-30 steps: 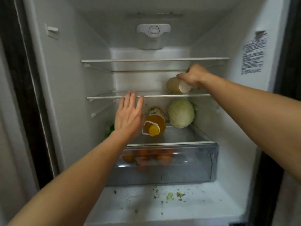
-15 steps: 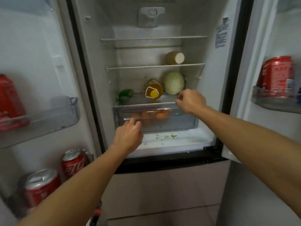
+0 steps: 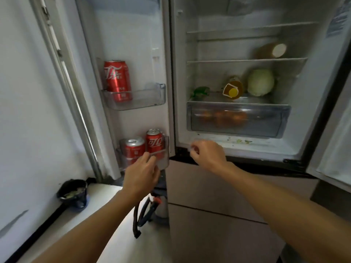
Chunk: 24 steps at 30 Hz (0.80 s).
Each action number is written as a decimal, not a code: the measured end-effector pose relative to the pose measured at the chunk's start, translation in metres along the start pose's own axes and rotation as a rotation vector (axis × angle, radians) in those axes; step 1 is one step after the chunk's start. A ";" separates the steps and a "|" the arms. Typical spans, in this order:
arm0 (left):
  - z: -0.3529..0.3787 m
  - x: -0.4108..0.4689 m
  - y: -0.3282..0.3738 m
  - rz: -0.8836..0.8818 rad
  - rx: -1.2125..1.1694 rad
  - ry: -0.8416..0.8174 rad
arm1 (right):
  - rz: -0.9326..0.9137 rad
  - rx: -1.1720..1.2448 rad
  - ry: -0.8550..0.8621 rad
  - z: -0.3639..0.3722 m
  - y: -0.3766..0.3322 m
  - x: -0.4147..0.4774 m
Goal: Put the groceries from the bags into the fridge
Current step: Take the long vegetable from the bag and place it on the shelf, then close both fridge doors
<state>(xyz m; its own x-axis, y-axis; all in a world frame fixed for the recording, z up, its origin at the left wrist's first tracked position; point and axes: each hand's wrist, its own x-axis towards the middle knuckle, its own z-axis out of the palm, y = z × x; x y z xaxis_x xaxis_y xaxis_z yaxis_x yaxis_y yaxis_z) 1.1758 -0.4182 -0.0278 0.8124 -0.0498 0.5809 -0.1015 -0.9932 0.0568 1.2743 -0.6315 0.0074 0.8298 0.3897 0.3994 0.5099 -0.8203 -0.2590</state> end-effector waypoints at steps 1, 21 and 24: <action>-0.005 -0.013 -0.012 -0.031 0.003 0.002 | -0.038 0.025 0.019 0.008 -0.017 -0.002; -0.073 0.009 -0.176 -0.060 -0.166 0.204 | 0.121 0.075 0.199 0.088 -0.145 -0.020; -0.077 0.029 -0.166 -0.033 -0.295 0.282 | 0.195 0.119 0.171 0.074 -0.128 -0.031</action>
<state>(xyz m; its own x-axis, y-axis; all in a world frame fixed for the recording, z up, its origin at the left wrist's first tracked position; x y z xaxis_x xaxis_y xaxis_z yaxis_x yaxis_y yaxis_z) 1.1715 -0.2464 0.0424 0.6331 0.0527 0.7723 -0.2718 -0.9190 0.2855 1.2003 -0.5076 -0.0373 0.8699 0.1447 0.4716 0.3756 -0.8141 -0.4430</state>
